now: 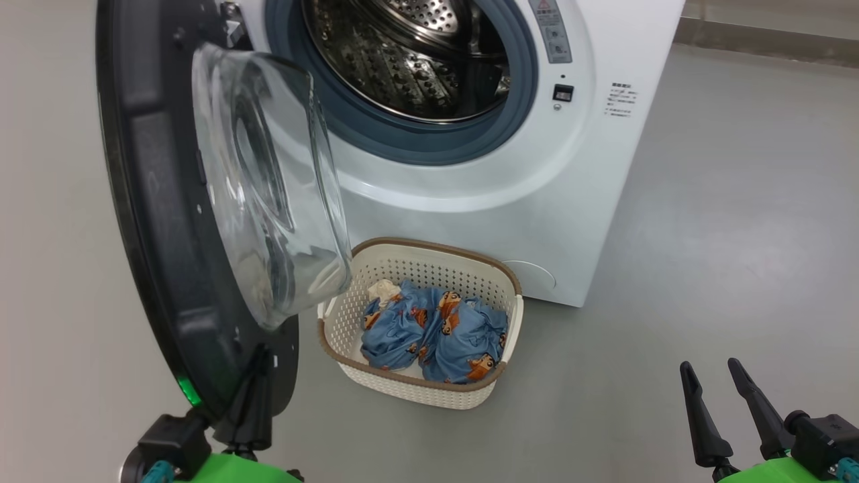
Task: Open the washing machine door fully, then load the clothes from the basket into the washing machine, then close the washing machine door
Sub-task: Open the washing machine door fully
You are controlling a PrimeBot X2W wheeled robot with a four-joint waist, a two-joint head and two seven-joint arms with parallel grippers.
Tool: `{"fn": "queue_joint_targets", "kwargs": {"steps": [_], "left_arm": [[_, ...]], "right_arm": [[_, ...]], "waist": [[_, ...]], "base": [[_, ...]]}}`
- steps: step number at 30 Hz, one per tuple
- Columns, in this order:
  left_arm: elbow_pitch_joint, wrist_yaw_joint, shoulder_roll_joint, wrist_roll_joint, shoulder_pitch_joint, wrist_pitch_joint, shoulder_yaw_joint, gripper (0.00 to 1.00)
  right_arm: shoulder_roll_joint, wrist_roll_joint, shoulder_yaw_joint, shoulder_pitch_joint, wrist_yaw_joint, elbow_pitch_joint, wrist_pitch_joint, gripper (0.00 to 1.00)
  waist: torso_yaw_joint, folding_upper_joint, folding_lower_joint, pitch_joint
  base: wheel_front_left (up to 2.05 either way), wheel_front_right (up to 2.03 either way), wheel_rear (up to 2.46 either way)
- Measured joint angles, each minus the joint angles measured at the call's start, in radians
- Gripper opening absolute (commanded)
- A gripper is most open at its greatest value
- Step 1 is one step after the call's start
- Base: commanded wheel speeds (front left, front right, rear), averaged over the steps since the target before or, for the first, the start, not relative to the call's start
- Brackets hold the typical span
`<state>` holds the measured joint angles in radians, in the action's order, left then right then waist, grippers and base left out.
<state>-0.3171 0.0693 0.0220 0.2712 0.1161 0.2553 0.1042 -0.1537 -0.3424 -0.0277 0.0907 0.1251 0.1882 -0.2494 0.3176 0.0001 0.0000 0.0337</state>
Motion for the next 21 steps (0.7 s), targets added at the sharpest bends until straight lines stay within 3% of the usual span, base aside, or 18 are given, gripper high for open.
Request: {"fn": "queue_joint_targets", "kwargs": {"steps": [21], "left_arm": [[0.013, -0.044, 0.024, -0.019, -0.026, 0.0, -0.133, 0.0]], "right_arm": [[0.011, 0.0, -0.004, 0.001, 0.0, 0.0, 0.0, 1.0]], "waist": [[0.046, 0.0, 0.0, -0.02]], "base": [[0.0, 0.0, 0.0]]}}
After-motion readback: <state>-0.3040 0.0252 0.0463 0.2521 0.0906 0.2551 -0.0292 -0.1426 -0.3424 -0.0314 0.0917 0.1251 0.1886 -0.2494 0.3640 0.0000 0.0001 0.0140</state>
